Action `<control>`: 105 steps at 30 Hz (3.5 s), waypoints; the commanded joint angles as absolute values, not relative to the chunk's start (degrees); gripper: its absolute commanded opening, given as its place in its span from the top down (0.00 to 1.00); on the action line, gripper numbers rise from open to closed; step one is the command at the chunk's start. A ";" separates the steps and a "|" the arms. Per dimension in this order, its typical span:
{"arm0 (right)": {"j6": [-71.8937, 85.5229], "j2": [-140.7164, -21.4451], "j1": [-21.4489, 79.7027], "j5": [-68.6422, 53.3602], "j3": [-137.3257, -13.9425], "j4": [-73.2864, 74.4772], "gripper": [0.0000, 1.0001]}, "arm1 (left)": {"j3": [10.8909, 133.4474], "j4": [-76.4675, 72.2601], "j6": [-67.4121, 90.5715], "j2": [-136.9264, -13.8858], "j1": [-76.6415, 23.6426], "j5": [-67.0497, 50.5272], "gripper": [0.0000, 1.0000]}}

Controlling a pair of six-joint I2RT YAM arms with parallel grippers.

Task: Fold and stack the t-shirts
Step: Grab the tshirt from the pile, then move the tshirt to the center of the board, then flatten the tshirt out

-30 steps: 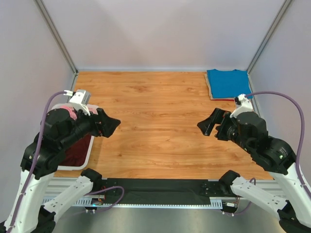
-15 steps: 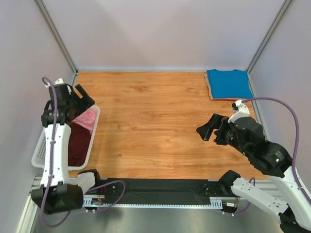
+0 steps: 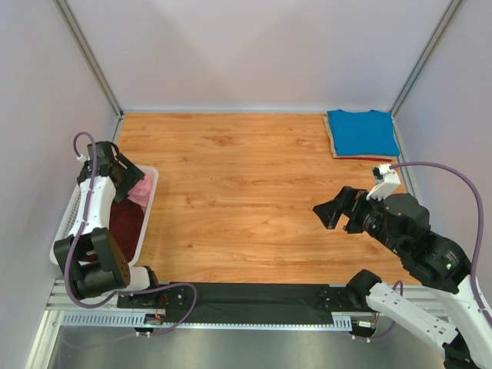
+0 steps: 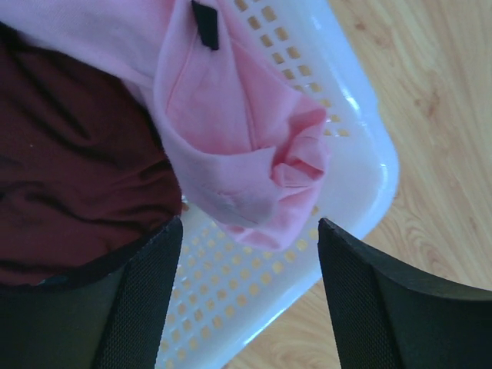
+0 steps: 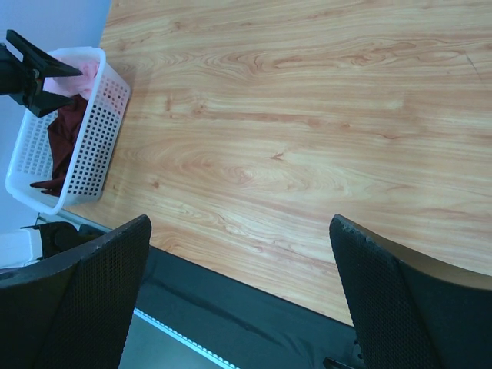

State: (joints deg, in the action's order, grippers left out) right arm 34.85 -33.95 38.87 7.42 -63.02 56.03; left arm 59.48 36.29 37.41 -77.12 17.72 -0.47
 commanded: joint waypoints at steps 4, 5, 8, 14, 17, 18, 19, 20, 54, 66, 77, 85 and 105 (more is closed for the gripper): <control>33.05 -32.78 39.11 9.15 -62.58 55.02 0.00 | 57.75 33.32 39.81 -78.84 17.93 4.30 0.28; 32.96 -32.96 39.11 8.88 -62.49 54.93 0.00 | 57.05 32.18 39.81 -78.32 18.02 3.96 0.32; 33.13 -33.31 39.02 8.17 -62.75 55.02 0.00 | 56.60 30.93 40.25 -77.96 18.11 3.87 0.71; 33.66 -31.30 39.11 8.09 -64.69 55.99 0.00 | 69.67 35.34 37.36 -72.45 17.84 -7.60 1.00; 34.36 -28.67 39.11 8.26 -64.60 55.20 0.00 | 77.30 32.44 36.74 -65.58 16.01 -13.35 1.00; 34.63 -27.96 39.02 8.44 -64.51 55.11 0.00 | 79.95 32.34 36.48 -64.17 15.04 -13.62 1.00; 34.72 -26.91 39.11 8.70 -64.16 55.02 0.00 | 82.42 32.17 36.21 -61.90 14.07 -14.06 1.00; 34.80 -26.46 39.11 8.79 -64.16 55.02 0.00 | 86.53 30.51 36.04 -60.92 12.58 -15.37 1.00; 44.46 -56.91 38.85 4.92 -50.28 40.97 0.16 | 60.03 44.12 32.60 -65.27 -30.68 -2.46 0.31; 42.80 -66.88 34.54 -1.02 -41.76 25.85 0.25 | 57.74 33.58 31.47 -76.80 -27.42 -4.83 0.32; 32.79 -79.09 34.45 -10.54 -45.52 21.97 0.28 | 68.98 33.22 29.18 -97.90 -27.42 -2.99 0.36; 33.13 -77.52 34.45 -8.70 -40.87 19.95 0.59 | 75.94 34.19 31.46 -106.52 -27.42 -2.91 0.41; 30.42 -72.60 34.28 14.12 -55.78 38.36 1.00 | 85.33 40.77 31.20 -100.65 -27.42 -0.62 1.00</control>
